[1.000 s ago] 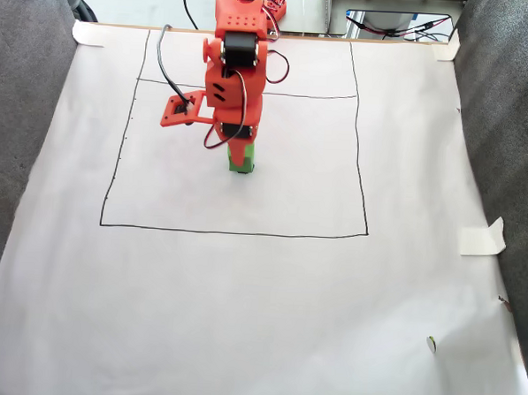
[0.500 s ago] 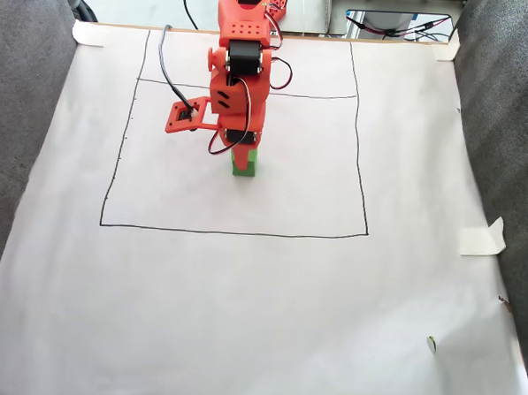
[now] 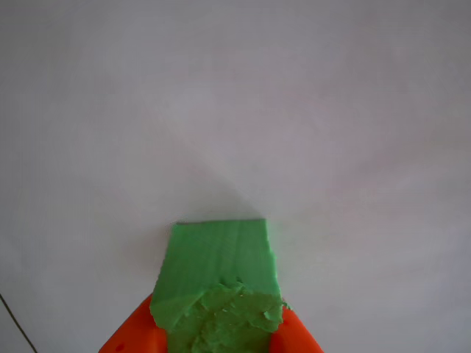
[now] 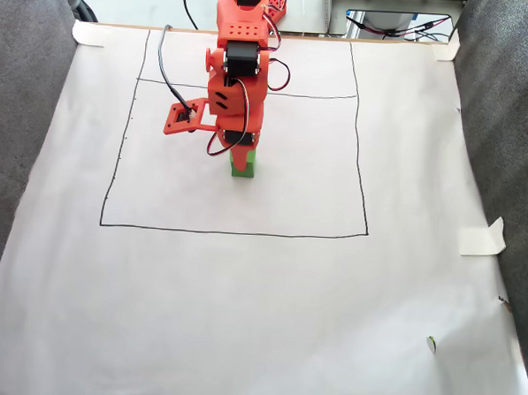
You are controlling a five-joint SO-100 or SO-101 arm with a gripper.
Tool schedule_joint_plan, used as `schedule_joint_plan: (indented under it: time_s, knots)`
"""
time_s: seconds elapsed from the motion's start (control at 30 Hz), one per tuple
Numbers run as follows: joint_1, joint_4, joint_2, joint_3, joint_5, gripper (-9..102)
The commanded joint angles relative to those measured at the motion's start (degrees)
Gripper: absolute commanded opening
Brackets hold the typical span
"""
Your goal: Grasp the colored block, Place it on the black dot, and then return the arm to the default position.
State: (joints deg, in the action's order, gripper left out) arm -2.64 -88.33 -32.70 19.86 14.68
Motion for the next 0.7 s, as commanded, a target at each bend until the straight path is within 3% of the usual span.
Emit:
schedule_joint_plan:
  time_s: [0.0,0.3,0.53,0.67]
  knots:
    - [0.7,0.26,-0.26,-2.37,-0.62,13]
    - [0.09,-1.23,-0.79,-2.37,-1.67,19]
    - [-0.53,-2.72,-1.41,-1.85,-2.99,31]
    - [-0.53,-3.43,-1.93,-1.76,-3.43,44]
